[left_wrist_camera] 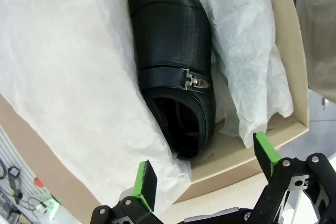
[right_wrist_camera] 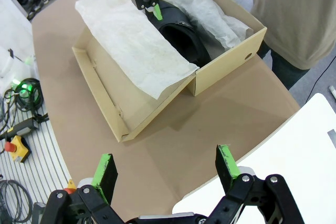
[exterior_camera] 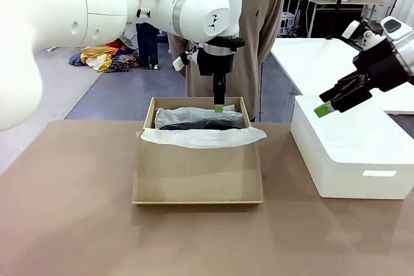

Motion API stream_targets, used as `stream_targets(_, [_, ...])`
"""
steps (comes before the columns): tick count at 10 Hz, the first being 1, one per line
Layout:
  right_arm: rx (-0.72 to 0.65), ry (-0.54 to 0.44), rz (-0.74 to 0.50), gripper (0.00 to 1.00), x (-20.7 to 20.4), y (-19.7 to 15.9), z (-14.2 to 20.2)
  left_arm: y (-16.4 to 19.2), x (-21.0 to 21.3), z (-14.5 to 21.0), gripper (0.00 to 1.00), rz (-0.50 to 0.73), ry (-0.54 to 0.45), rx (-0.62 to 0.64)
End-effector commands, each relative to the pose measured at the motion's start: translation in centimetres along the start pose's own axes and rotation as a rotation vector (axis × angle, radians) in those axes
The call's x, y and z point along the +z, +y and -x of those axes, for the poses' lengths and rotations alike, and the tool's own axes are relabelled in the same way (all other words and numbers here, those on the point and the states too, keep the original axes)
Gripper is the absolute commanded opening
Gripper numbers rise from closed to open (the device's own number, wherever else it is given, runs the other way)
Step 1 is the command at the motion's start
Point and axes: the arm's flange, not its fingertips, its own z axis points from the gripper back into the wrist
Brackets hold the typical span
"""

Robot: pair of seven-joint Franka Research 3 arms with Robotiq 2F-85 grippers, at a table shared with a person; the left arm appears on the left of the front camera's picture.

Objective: Pack the shoes into the box.
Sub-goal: Close the Shoes Box.

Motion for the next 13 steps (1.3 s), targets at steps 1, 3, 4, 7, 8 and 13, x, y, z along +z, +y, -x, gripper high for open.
stream_targets(1, [0.022, -0.033, -0.014, 1.00, -0.2, -0.3, 0.0, 0.0, 0.3, -0.1, 1.00, 0.001, -0.002, 0.007])
stream_targets(3, [0.022, -0.033, -0.014, 1.00, -0.2, -0.3, 0.0, 0.0, 0.3, -0.1, 1.00, 0.001, -0.002, 0.007])
stream_targets(4, [0.022, -0.033, -0.014, 1.00, -0.2, -0.3, 0.0, 0.0, 0.3, -0.1, 1.00, 0.001, -0.002, 0.007])
stream_targets(7, [0.022, -0.033, -0.014, 1.00, -0.2, -0.3, 0.0, 0.0, 0.0, 0.0, 1.00, 0.000, 0.000, 0.000])
stream_targets(8, [0.022, -0.033, -0.014, 1.00, -0.2, -0.3, 0.0, 0.5, 1.7, -0.8, 1.00, 0.062, 0.001, -0.113])
stream_targets(13, [0.022, -0.033, -0.014, 1.00, -0.2, -0.3, 0.0, 0.8, 6.5, -8.6, 1.00, 0.030, -0.027, -0.508])
